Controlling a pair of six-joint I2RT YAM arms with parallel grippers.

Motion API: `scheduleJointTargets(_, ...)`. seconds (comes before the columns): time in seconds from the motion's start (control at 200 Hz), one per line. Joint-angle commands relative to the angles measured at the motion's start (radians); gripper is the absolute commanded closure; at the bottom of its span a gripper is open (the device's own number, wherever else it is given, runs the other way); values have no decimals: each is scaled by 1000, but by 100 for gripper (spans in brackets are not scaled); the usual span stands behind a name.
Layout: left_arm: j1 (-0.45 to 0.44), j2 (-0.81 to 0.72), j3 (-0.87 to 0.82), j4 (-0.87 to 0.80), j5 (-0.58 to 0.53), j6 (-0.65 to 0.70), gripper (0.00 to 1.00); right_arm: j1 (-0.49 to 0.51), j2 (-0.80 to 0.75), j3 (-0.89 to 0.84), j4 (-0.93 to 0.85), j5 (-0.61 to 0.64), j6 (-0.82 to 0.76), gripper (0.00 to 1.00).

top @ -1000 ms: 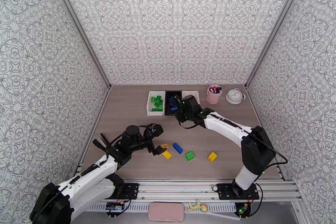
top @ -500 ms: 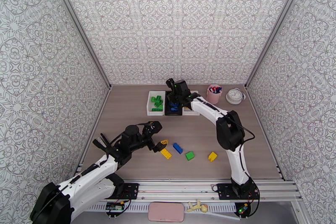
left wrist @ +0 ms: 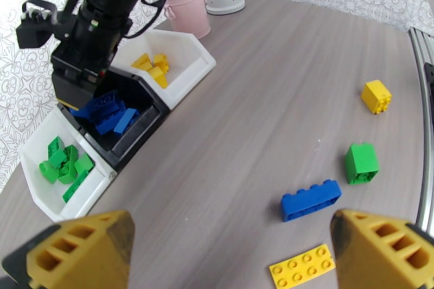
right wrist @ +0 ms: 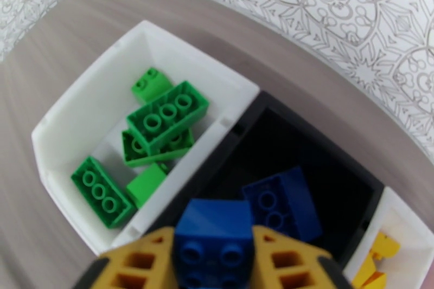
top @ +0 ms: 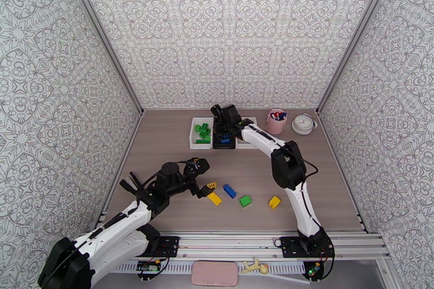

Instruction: Sort the legos into containers by color

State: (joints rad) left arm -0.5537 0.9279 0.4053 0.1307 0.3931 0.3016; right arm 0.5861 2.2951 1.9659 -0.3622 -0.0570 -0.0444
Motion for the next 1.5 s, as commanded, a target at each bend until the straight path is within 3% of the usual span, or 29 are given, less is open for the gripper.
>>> scheduleJointTargets(0.0,5,-1,13,-48,55,38,0,-1,-92,-66,36,16,-6,52)
scheduleJointTargets(0.18,5,2,34,-136,132,116,0,-4,-257,-324,181,102,-6,27)
scheduleJointTargets(0.415,-13,26,52,-169,148,142,0,-11,-501,-667,305,130,49,16)
scheduleJointTargets(0.505,-47,48,65,-162,72,83,0,-11,-569,-752,311,134,41,9)
scheduleJointTargets(0.62,-93,89,86,-127,-118,-138,0,-11,-639,-833,328,162,15,1)
scheduleJointTargets(0.82,-223,156,169,-289,-386,-325,0,-23,-736,-921,370,168,-23,0)
scheduleJointTargets(0.98,-285,206,234,-461,-476,-485,0,-39,-782,-958,374,163,-45,0)
scheduleJointTargets(1.155,-333,286,300,-614,-504,-614,0,-61,-809,-990,365,155,-47,0)
scheduleJointTargets(1.491,-375,506,429,-776,-446,-542,0,-75,-821,-1020,365,141,-29,0)
